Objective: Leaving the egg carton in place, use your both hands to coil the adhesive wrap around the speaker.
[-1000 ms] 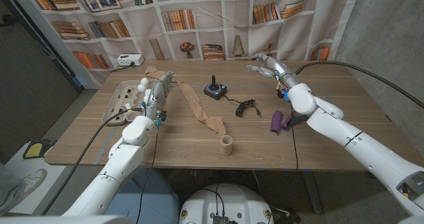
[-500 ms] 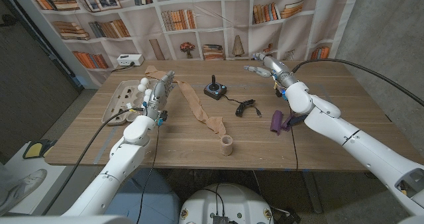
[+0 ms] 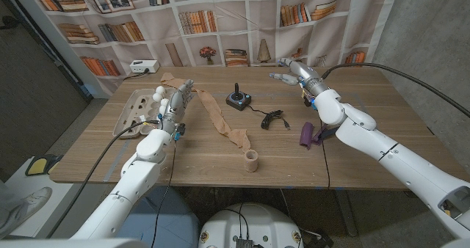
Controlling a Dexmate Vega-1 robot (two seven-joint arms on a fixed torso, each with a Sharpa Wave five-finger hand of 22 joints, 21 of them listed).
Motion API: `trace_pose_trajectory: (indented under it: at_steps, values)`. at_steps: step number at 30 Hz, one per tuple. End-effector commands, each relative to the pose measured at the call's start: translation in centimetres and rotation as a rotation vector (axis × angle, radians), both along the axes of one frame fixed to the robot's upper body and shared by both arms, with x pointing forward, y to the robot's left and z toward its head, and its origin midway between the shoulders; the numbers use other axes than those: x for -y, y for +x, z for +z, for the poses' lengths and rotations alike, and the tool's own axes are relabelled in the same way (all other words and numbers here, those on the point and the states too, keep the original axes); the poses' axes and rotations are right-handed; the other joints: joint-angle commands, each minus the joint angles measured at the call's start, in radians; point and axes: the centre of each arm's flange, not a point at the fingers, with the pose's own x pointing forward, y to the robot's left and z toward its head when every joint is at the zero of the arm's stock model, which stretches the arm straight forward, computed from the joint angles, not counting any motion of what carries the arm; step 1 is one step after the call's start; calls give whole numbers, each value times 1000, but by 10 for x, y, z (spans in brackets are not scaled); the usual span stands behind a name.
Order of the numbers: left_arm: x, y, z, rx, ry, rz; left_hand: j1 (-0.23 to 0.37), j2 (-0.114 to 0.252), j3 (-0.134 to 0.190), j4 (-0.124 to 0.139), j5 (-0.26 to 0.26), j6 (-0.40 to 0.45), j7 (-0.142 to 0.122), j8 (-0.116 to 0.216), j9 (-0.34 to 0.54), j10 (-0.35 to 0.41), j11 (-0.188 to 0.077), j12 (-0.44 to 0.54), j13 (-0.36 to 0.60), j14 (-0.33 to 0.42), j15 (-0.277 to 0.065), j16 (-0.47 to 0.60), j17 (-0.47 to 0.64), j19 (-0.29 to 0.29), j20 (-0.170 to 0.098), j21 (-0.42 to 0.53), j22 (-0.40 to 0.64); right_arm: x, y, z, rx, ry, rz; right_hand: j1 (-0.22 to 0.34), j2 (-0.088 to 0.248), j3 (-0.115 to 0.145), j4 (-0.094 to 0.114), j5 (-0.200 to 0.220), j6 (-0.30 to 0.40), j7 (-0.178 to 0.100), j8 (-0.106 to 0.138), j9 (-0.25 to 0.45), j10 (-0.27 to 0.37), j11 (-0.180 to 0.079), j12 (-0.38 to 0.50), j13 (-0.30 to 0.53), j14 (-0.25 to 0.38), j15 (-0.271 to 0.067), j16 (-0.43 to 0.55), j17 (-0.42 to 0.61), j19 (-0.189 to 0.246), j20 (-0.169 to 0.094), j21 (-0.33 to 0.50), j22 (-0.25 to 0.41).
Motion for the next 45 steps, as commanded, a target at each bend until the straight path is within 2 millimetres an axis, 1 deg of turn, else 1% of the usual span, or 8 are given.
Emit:
trace_pose_trajectory:
  at_steps: [1, 9, 14, 18, 26, 30, 33, 45]
  values:
    - [-4, -2, -4, 6, 2, 0, 0, -8, -9, 0, 4, 11, -4, 3, 3, 3, 2, 3, 1, -13, -3, 4, 4, 6, -2, -4, 2, -8, -4, 3, 14, -18, -18, 16, 1, 6, 0, 2, 12, 3, 7, 2, 10, -2, 4, 6, 12, -21, 9, 5, 12, -2, 5, 3]
    - [-6, -1, -4, 4, -3, 4, -3, -12, -13, 1, 4, 9, -7, 1, 3, 2, 4, 3, 1, -15, -3, 5, 4, 6, -2, -7, 2, -13, -1, 4, 19, -26, -15, 41, 0, 6, 5, -4, 27, 0, 6, 1, 19, -14, 3, 7, 41, -39, 26, 14, 58, -22, 19, 4]
    - [-6, -1, -2, 5, 0, 6, -5, -13, -14, 1, 5, 11, -7, 2, 3, 3, 4, 3, 1, -15, -4, 5, 4, 6, -2, -8, 2, -15, 1, 8, 25, -31, -12, 49, 1, 5, 7, -5, 36, -3, 7, 1, 24, -14, 3, 7, 63, -48, 37, 18, 78, -22, 25, 4]
    - [-5, 1, -1, 3, -3, 9, -6, -14, -16, 2, 5, 10, -7, 1, 3, 3, 4, 3, 1, -15, -4, 5, 4, 7, -2, -10, 2, -15, 0, 9, 38, -34, -16, 65, 1, -1, 12, -9, 39, -2, 1, 2, 24, -14, -2, 9, 114, -79, 67, 30, 138, -43, 45, 6]
    - [-1, 4, -1, 1, 3, 22, -7, -14, -17, 2, 6, 11, -6, 1, 3, 4, 3, 3, 1, -14, -3, 6, 4, 8, -1, -12, 2, -14, 1, 11, 43, -51, -25, 76, 0, -7, 14, -10, 56, -5, 3, 2, 37, -17, -1, 10, 144, -89, 87, 39, 178, -57, 58, 7]
    - [1, 4, -1, -3, 2, 26, -7, -14, -17, 3, 6, 13, -3, 2, 3, 9, 7, 4, 1, -13, -1, 6, 4, 9, 0, -13, 2, -16, 1, 11, 46, -65, -32, 81, -5, -17, 16, -12, 57, -16, -1, 3, 46, -26, -1, 13, 180, -107, 108, 45, 222, -67, 74, 9]
    - [2, 5, -1, -2, 1, 23, -7, -14, -18, 3, 6, 16, -1, 2, 3, 10, 3, 5, 1, -12, 0, 6, 4, 10, 0, -15, 2, -17, 2, 11, 42, -77, -37, 82, -5, -20, 18, -12, 54, -22, -3, 4, 46, -38, -1, 15, 188, -108, 114, 48, 233, -70, 78, 10]
    - [3, 4, -5, -10, 21, 5, -6, -11, -19, 3, 7, 1, -6, -4, 3, 2, 6, 0, 1, -23, 2, 2, 3, 4, -1, -25, 2, -25, 3, 12, 26, -114, -51, 80, 1, -28, 26, -12, 60, -40, -3, 5, 40, -34, -3, 20, 206, -109, 131, 60, 252, -67, 86, 12]
